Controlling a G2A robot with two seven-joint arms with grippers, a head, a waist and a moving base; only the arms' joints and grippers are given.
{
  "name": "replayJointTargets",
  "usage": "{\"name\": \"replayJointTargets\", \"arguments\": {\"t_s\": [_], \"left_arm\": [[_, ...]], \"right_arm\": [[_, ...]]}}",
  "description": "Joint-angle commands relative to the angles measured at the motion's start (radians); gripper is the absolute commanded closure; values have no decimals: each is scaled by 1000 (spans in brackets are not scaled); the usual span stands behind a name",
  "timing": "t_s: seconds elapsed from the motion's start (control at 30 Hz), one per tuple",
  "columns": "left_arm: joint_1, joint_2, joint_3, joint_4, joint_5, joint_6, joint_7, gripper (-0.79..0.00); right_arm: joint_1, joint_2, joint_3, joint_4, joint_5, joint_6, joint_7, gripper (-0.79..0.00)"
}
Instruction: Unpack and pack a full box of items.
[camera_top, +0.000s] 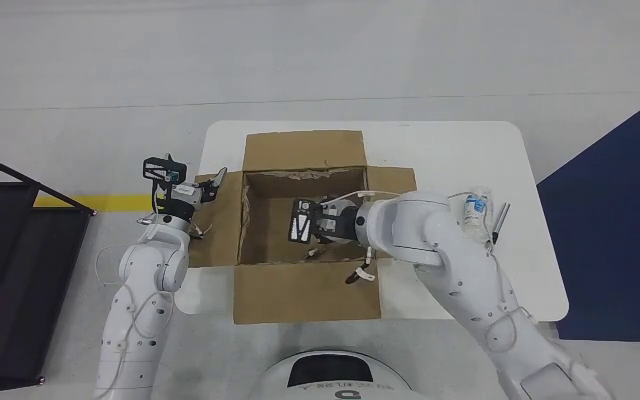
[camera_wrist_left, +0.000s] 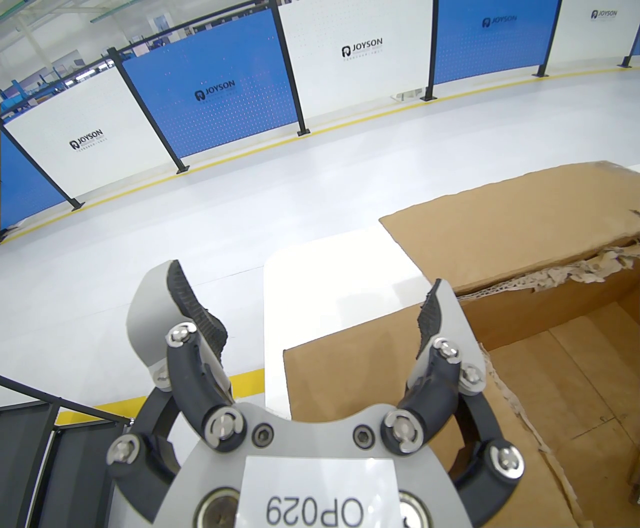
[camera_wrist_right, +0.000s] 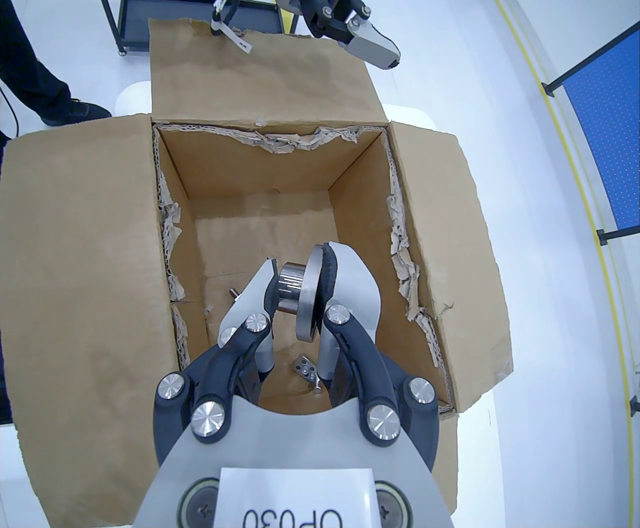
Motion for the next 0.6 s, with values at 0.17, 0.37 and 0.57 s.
{"name": "replayJointTargets", "arguments": {"t_s": [0.17,0.37,0.57], "left_arm": [[0,0,0,0,0,0,0,-785],[0,0,0,0,0,0,0,-785],[0,0,0,0,0,0,0,-785]], "right_arm": [[-214,45,295,-152,17,62,-213,0],[-643,75,748,-234,17,136,-551,0],[-807,69,874,-225,72,214,-672,0]]}}
